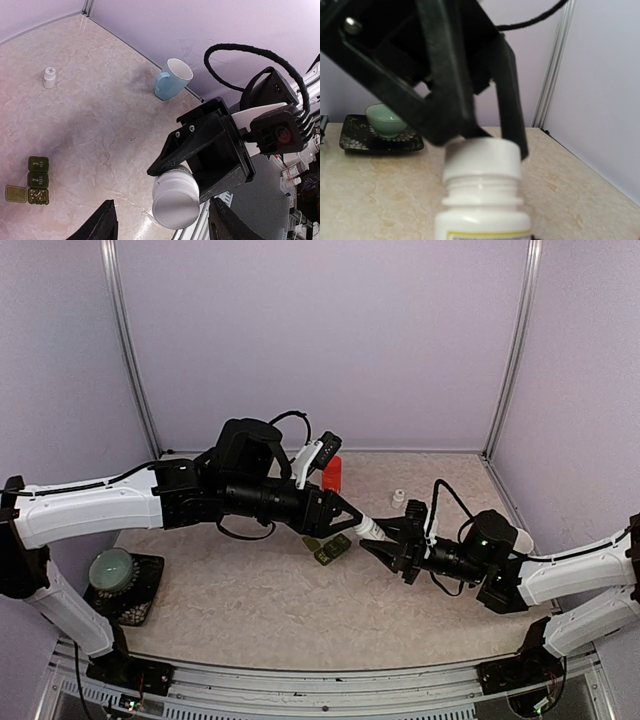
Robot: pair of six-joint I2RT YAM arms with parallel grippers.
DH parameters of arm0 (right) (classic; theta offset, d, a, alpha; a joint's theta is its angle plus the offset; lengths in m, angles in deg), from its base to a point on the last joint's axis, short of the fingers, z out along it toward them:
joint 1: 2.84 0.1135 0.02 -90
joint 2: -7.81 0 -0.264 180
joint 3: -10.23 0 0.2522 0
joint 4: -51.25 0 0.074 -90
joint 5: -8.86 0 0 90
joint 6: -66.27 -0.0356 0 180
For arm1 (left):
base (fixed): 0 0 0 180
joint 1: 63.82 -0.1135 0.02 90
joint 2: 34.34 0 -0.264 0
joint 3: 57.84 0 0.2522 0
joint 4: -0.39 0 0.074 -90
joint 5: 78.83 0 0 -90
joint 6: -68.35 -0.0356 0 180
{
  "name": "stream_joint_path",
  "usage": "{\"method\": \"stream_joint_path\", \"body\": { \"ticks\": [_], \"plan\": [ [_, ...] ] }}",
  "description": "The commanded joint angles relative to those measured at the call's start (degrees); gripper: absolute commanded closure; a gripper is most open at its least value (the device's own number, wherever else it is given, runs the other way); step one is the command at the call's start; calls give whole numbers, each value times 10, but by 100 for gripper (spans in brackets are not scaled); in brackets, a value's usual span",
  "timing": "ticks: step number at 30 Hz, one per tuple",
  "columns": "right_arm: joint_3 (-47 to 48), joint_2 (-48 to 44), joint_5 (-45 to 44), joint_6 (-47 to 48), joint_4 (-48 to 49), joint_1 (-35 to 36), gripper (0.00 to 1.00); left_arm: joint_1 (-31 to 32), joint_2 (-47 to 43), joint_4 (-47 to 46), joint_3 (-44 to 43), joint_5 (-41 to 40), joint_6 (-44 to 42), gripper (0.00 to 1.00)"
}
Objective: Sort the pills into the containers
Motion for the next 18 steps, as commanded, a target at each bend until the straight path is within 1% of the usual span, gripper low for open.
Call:
{"method": "stream_joint_path", "body": {
  "ticks": [1, 18],
  "plan": [
    [12, -20, 18, -8, 9, 6, 95, 0, 16, -1, -22, -20, -6, 39],
    [2, -49, 3, -8, 16, 6, 94, 0, 4, 0, 7, -16, -7, 42]
  ]
}}
